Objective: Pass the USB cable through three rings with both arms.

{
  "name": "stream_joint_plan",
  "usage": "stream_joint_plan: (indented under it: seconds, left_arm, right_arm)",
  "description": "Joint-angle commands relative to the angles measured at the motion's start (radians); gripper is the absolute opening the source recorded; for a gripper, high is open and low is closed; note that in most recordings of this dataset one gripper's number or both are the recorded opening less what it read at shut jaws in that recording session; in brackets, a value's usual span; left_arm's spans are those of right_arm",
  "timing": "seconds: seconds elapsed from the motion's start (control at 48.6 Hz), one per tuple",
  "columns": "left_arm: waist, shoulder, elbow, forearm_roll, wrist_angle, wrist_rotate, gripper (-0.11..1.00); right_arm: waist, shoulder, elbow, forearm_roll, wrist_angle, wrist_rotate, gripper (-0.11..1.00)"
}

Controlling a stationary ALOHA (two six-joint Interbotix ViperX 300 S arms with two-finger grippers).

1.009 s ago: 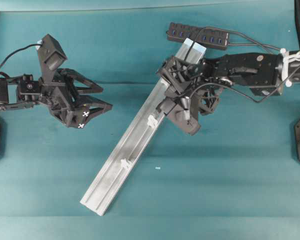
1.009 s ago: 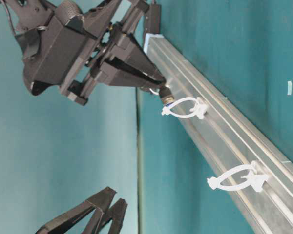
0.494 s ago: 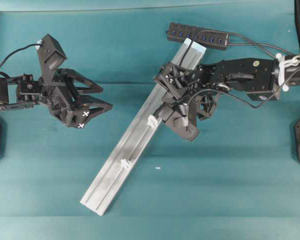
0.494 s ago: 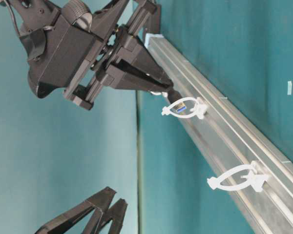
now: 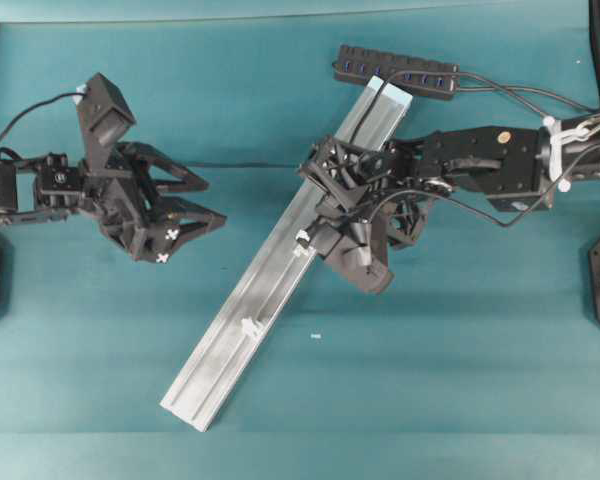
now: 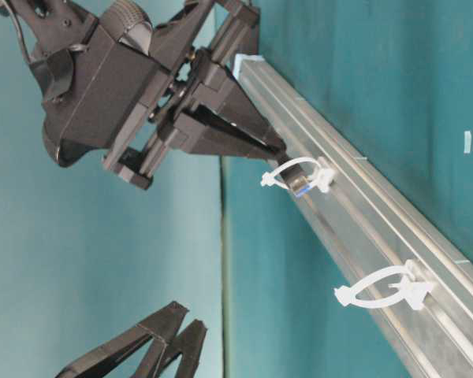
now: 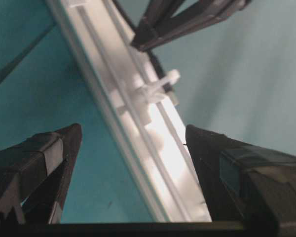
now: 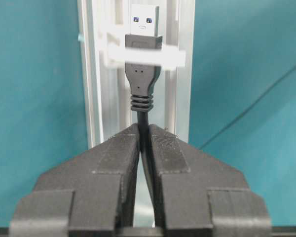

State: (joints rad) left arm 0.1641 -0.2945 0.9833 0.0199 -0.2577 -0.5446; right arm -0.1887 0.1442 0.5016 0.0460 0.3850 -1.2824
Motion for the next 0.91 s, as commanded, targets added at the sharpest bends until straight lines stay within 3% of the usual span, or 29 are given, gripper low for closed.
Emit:
stream_joint_plan:
  seconds: [0.0, 0.371, 0.576, 0.885]
  left_arm:
    - [-0.015, -0.005, -0.025, 0.003, -0.014, -0.002, 0.92]
    - [-0.066, 0.054, -0.037, 0.003, -0.037, -0.095, 0.92]
    - [-0.114, 0.143, -0.074, 0.003, -0.084, -0.101, 0.92]
    - [-0.110, 0.305, -0.144, 0.003, -0.132, -0.101, 0.92]
  right_arm:
    - [0.014, 0.011, -0.012, 0.006, -0.005, 0.009, 0.10]
    - [0.035, 0.018, -0.015, 0.038, -0.023, 0.017, 0.10]
    - [0.040, 0.021, -0.021, 0.037, -0.034, 0.071, 0.10]
    - [0.040, 0.020, -0.021, 0.037, -0.032, 0.071, 0.10]
